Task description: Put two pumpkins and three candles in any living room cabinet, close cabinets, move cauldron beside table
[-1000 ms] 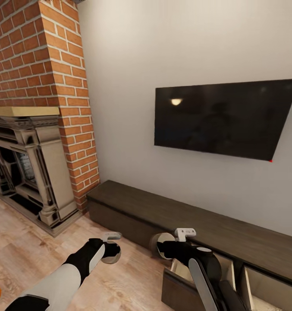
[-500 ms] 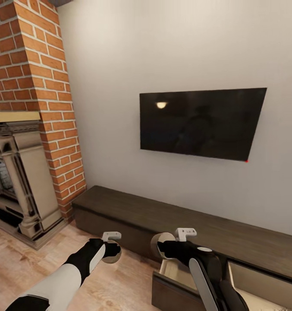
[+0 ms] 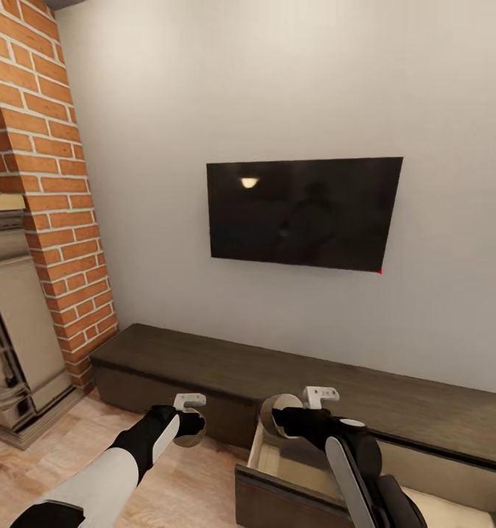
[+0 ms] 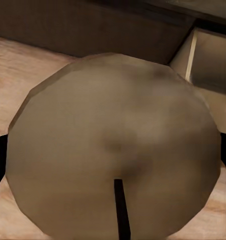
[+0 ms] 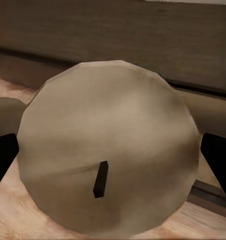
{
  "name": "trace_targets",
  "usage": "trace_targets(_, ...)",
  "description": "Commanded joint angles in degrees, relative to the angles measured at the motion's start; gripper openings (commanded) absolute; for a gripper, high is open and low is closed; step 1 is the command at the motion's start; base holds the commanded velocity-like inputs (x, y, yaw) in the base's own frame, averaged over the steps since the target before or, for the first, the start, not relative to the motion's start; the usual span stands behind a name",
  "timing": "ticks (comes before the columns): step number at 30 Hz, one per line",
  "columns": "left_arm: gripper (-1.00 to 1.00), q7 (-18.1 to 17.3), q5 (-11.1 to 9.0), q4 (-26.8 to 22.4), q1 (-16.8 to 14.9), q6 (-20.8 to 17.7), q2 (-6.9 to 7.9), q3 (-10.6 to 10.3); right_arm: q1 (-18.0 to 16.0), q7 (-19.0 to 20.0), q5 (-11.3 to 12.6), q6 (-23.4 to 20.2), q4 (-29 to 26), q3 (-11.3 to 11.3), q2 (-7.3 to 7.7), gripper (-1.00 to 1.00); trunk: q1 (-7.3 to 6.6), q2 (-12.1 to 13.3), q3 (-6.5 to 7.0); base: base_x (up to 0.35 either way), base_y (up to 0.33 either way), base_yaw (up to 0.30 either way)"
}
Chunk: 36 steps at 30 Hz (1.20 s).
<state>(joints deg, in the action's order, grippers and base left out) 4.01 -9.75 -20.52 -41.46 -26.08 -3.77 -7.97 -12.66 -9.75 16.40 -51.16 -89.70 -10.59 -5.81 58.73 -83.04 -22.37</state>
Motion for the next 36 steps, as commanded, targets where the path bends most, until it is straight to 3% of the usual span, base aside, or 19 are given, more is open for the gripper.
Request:
trace_targets(1,-1.0,0.47,-0.56,-0.13,-0.03,-0.26,0.03,-0.46,-0.07,-0.53,0.83,-0.14,-0.04,0.2,0.0,-1.0,0.0,-0.04,0.0,0.0,-0.238,-0.215)
trace_targets(10,-1.0,0.55,-0.53,-0.13,-0.03,-0.16,-0.01,-0.47,-0.03,-0.53,0.83,-0.14,-0.04,0.65,-0.02,-1.0,0.0,-0.04,0.6,0.0,-0.254,-0.215)
trace_targets(30,-1.0,0.76,-0.53,-0.13,-0.03,0.15,-0.01,-0.5,-0.06,-0.53,0.83,-0.13,-0.04,0.66,-0.08,-1.0,0.0,-0.04,1.93,0.02,-0.134,-0.214)
trace_targets(36,-1.0,0.81,-0.53,-0.13,-0.03,0.15,-0.08,-0.55,-0.06,-0.54,0.86,-0.12,-0.04,0.66,-0.08,-1.0,0.0,-0.04,2.06,0.088,-0.26,-0.073)
